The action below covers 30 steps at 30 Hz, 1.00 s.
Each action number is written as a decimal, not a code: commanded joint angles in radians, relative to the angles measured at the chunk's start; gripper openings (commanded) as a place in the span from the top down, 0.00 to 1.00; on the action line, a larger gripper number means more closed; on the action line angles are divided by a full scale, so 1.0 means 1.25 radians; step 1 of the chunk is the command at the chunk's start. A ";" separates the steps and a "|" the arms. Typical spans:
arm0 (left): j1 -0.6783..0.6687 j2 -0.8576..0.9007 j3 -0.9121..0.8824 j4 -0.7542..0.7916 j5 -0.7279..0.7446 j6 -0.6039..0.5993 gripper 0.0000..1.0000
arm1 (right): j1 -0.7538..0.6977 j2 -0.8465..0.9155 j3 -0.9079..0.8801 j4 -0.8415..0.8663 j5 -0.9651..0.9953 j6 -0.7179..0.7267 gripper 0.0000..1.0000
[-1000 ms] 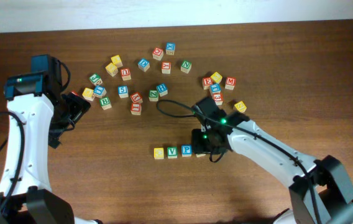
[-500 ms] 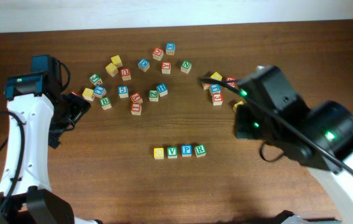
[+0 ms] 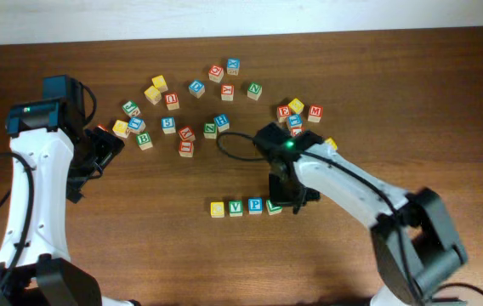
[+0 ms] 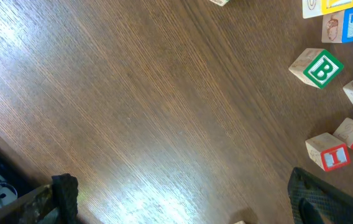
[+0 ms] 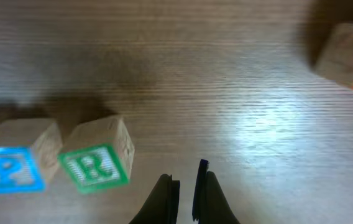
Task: Spell out CVPR
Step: 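Lift the right gripper away from the row of blocks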
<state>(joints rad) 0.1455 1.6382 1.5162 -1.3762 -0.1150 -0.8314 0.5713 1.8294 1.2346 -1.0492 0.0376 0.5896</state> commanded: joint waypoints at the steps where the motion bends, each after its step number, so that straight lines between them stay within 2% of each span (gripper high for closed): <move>1: 0.006 0.000 0.002 -0.001 -0.003 -0.007 0.01 | 0.002 0.029 -0.018 0.015 -0.052 -0.004 0.96; 4: 0.006 0.000 0.002 -0.001 -0.004 -0.007 0.01 | -0.009 0.029 -0.029 0.021 -0.064 -0.007 0.96; 7: 0.006 0.000 0.002 -0.001 -0.004 -0.007 0.01 | -0.036 0.029 -0.064 0.066 -0.151 -0.055 0.96; 16: 0.006 0.000 0.002 -0.001 -0.004 -0.007 0.01 | -0.056 0.029 -0.068 0.072 -0.157 -0.056 0.96; 19: 0.006 0.000 0.002 -0.001 -0.004 -0.007 0.01 | -0.056 0.029 -0.068 0.099 -0.238 -0.098 0.96; 26: 0.006 0.000 0.002 -0.001 -0.003 -0.007 0.01 | -0.058 0.029 -0.068 0.098 -0.233 -0.097 0.96; 30: 0.006 0.000 0.002 -0.001 -0.004 -0.007 0.01 | -0.104 0.012 -0.064 0.079 -0.234 -0.097 0.96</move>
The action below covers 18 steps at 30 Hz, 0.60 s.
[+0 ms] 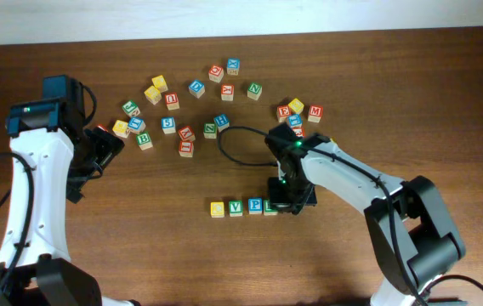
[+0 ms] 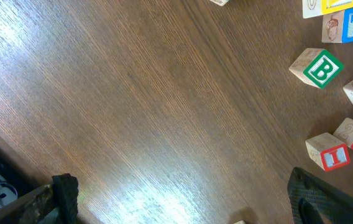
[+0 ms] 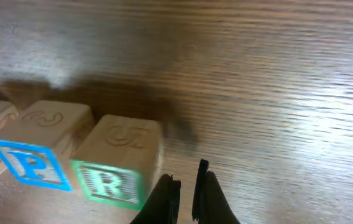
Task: Spell out CVPR
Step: 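Lift the right gripper away from the row of blocks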
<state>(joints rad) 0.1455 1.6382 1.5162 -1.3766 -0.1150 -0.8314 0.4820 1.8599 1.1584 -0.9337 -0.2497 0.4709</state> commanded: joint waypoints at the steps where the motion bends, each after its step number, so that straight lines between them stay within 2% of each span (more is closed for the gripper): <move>1: 0.006 0.000 0.002 -0.001 -0.003 -0.007 0.01 | -0.051 -0.032 0.002 -0.030 -0.004 -0.003 0.96; 6: 0.006 0.000 0.002 -0.001 -0.003 -0.007 0.01 | -0.110 -0.236 0.005 -0.081 -0.001 -0.030 0.96; 10: 0.006 0.000 0.002 -0.001 -0.004 -0.007 0.01 | -0.109 -0.284 0.005 -0.090 0.006 -0.030 0.96; 12: 0.006 0.000 0.002 -0.001 -0.003 -0.007 0.01 | -0.109 -0.284 0.005 -0.085 0.020 -0.030 0.80; 16: 0.006 0.000 0.002 -0.001 -0.003 -0.007 0.01 | -0.109 -0.280 0.004 -0.037 0.056 -0.030 0.80; 17: 0.006 0.000 0.002 -0.001 -0.003 -0.007 0.01 | -0.108 -0.272 0.004 -0.037 0.056 -0.030 0.71; 18: 0.006 0.000 0.002 0.001 -0.003 -0.008 0.01 | -0.108 -0.266 0.004 -0.037 0.056 -0.030 0.69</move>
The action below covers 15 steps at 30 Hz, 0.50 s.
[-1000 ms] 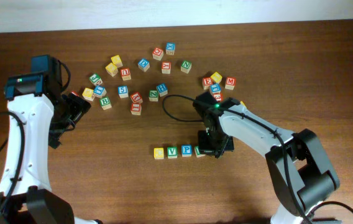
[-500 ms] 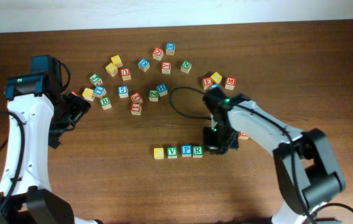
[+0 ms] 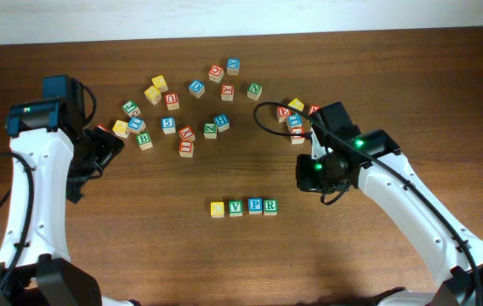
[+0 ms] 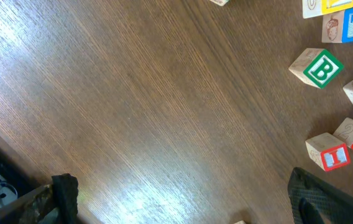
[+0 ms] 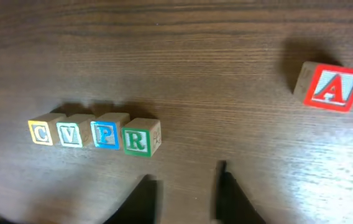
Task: Spell out CVPR
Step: 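Lift the right gripper away from the row of blocks, then bring both grippers down to the ends of the block row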
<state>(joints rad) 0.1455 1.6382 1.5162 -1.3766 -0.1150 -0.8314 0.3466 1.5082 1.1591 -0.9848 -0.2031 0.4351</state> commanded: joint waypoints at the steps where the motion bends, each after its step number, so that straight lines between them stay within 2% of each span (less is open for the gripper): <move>1: 0.006 0.000 0.002 0.021 0.002 -0.007 0.01 | 0.000 0.027 0.002 0.000 0.019 -0.001 0.68; 2: 0.004 0.000 0.002 0.020 0.031 0.029 0.08 | 0.000 0.040 -0.004 -0.003 0.019 -0.001 0.68; 3: -0.005 0.001 -0.001 0.021 0.112 0.141 0.07 | 0.000 0.054 -0.017 -0.005 0.019 -0.001 0.69; 4: -0.021 0.001 -0.008 0.020 0.150 0.217 0.13 | 0.000 0.066 -0.030 -0.002 0.019 -0.001 0.73; 6: -0.076 0.001 -0.047 0.017 0.155 0.282 0.40 | 0.000 0.085 -0.042 0.002 0.019 0.013 0.82; 7: -0.106 0.001 -0.079 0.023 0.142 0.281 0.61 | 0.000 0.094 -0.045 0.004 0.019 0.024 0.86; 8: -0.131 0.001 -0.114 0.045 0.125 0.281 0.78 | 0.000 0.103 -0.046 0.004 0.019 0.030 0.87; 10: -0.178 0.001 -0.205 0.134 0.114 0.281 0.96 | 0.000 0.118 -0.046 0.008 0.022 0.033 0.87; 11: -0.193 0.001 -0.240 0.172 0.117 0.281 1.00 | 0.000 0.123 -0.046 0.011 0.022 0.033 0.86; 12: -0.206 0.001 -0.271 0.204 0.124 0.281 1.00 | 0.000 0.130 -0.048 0.010 0.022 0.033 0.87; 15: -0.268 0.005 -0.392 0.344 0.207 0.281 1.00 | 0.001 0.163 -0.060 0.019 0.022 0.063 0.96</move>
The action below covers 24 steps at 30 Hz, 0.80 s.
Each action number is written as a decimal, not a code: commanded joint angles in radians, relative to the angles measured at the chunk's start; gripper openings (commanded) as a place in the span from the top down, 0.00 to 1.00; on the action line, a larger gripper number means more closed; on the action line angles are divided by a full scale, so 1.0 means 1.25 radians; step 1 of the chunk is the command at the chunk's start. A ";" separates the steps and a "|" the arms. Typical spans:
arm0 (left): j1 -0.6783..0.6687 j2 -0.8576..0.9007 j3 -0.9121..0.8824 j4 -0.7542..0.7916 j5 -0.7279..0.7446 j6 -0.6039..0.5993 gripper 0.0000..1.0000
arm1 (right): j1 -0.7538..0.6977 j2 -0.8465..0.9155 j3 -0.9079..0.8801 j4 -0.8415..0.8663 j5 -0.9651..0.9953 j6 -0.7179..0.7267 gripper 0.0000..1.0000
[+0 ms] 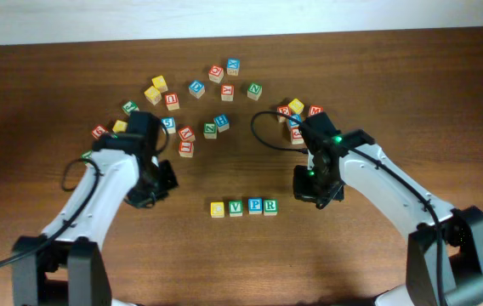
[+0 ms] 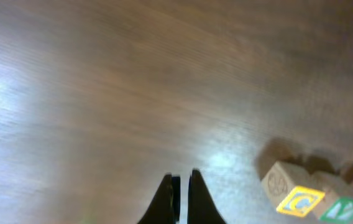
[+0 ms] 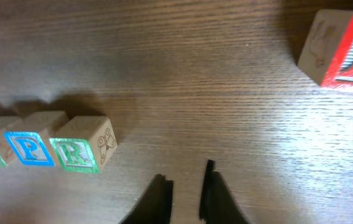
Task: Spell out CVPR
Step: 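Bring both grippers down to the ends of the block row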
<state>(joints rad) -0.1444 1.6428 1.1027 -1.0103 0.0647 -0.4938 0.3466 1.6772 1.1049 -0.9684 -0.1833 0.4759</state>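
Four letter blocks stand in a row at the table's front middle: yellow C (image 1: 217,208), green V (image 1: 235,207), blue P (image 1: 255,206) and green R (image 1: 270,206). My left gripper (image 1: 161,182) is left of the row and shut on nothing, its fingertips (image 2: 180,181) low over bare wood with the C block (image 2: 294,196) to their right. My right gripper (image 1: 309,193) is just right of the row. Its fingertips (image 3: 185,182) stand a little apart and empty, right of and nearer than the R block (image 3: 80,153).
Several loose letter blocks lie scattered across the back of the table (image 1: 446,102), among them a green N (image 1: 254,88) and a blue block (image 1: 196,87). A red A block (image 3: 345,52) lies close to my right gripper, at its upper right.
My left arm has moved from the far left of the table to the middle, near the C block, and its jaws have gone from wide open to shut. The right gripper is nearer the row, its jaws narrower.
First my right gripper was shut beside the R block, which sat slightly off from the P. Then it was shut against the R, now snug to the P. Later it was open, away to the right of a straight C V P R row. Now both grippers flank the row.
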 commanded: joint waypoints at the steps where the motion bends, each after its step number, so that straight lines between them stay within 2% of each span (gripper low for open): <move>1: -0.051 0.006 -0.075 0.070 0.069 0.012 1.00 | 0.001 0.034 -0.019 0.010 0.006 0.030 0.96; 14: -0.177 0.147 -0.081 0.126 0.087 0.013 1.00 | 0.002 0.068 -0.065 0.100 -0.054 0.030 0.96; 19: -0.181 0.147 -0.081 0.134 0.121 0.013 1.00 | 0.002 0.068 -0.072 0.102 -0.055 0.030 0.96; 24: -0.181 0.147 -0.081 0.154 0.141 0.014 1.00 | 0.056 0.068 -0.103 0.169 -0.075 0.049 0.96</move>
<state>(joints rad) -0.3645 1.8030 1.0100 -0.8368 0.2096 -0.4896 0.3779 1.7538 0.9943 -0.7761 -0.2546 0.5064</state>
